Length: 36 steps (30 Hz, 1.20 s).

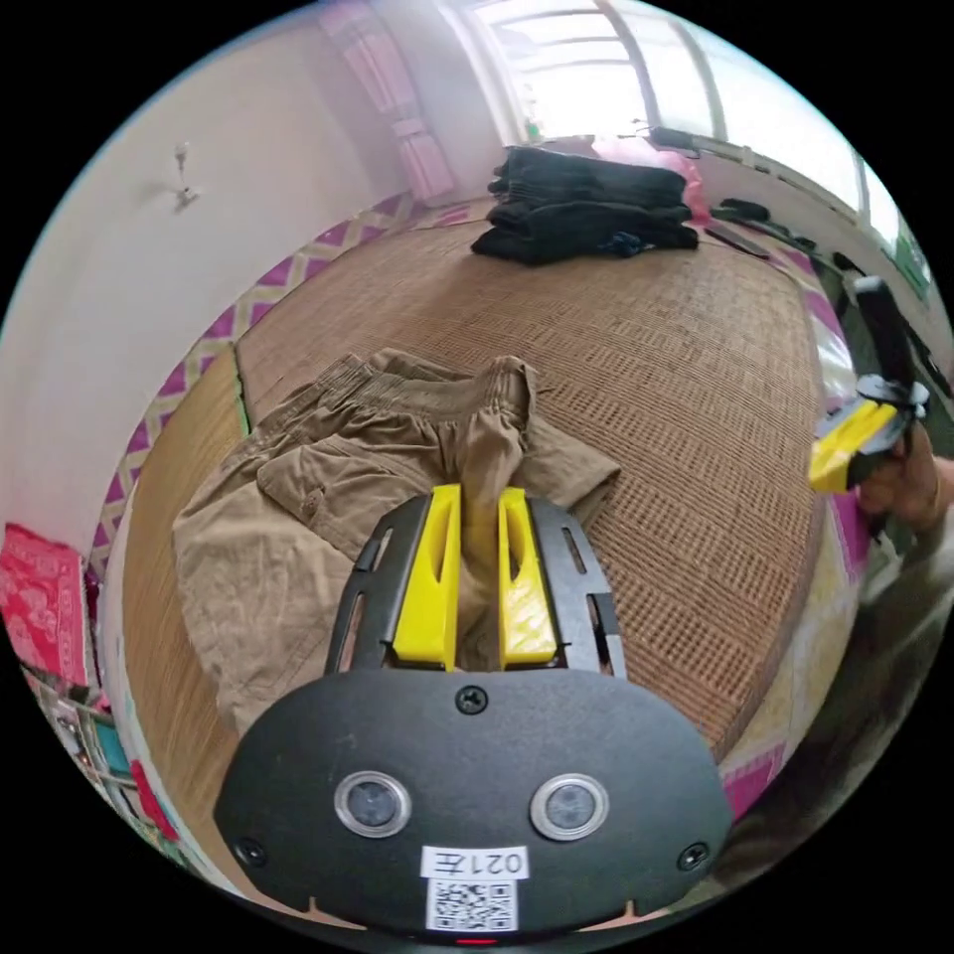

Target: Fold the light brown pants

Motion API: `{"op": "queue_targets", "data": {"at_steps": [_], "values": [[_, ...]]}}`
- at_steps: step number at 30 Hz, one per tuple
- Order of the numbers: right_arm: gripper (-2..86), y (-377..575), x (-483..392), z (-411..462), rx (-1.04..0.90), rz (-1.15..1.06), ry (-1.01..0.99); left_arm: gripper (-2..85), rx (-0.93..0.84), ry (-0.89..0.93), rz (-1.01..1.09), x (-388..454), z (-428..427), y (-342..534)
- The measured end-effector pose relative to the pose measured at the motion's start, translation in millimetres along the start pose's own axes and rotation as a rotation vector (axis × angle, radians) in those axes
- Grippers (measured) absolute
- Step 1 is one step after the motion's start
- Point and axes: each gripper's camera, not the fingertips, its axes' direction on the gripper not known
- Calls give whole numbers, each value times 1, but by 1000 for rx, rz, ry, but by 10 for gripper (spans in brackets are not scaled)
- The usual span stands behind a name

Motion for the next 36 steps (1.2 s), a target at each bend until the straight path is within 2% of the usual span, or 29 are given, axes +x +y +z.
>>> {"op": "queue_targets", "data": {"at_steps": [3, 4, 5, 7, 9, 11, 13, 15, 16, 17, 20, 24, 27, 31, 32, 36], "values": [[19, -16, -8, 3, -4, -95, 19, 70, -52, 183, 17, -31, -9, 21], [8, -29, -12, 2, 13, -133, 34, 63, -19, 212, -17, -53, -25, 33], [1, -45, -15, 4, 31, -169, 61, 60, 28, 186, -66, -67, -37, 40], [-3, -76, -22, 13, 60, -236, 120, 44, 249, 65, -338, -142, -87, 79], [-4, -111, -31, 34, 76, -300, 215, 30, 317, 3, -520, -200, -98, 106], [-5, -160, -41, 79, 84, -402, 299, 26, 267, 31, -587, -246, -70, 117], [-6, -192, -36, 125, 43, -402, 412, 25, 78, 67, -658, -285, 8, 132], [-6, -215, -10, 182, -148, -313, 577, 8, 20, 42, -701, -294, 52, 159], [-7, -217, 17, 219, -334, -260, 664, 1, 68, 68, -738, -302, 53, 174], [-7, -211, 20, 214, -234, -301, 660, -3, 71, 82, -749, -304, 56, 178], [-3, -211, 17, 218, -256, -349, 712, -6, 60, 52, -712, -304, 67, 187], [19, -235, 38, 170, -166, -220, 555, 3, 223, 108, -794, -316, 50, 247], [77, -266, 85, 119, -42, -19, 406, 65, 302, 249, -849, -336, 45, 305], [114, -309, 166, 129, -163, 166, 298, 160, 255, 492, -982, -373, 79, 372], [116, -317, 185, 141, -221, 205, 267, 161, 244, 514, -978, -375, 85, 377], [105, -337, 216, 156, -254, 300, 128, 140, 162, 653, -922, -373, 121, 379]]}}
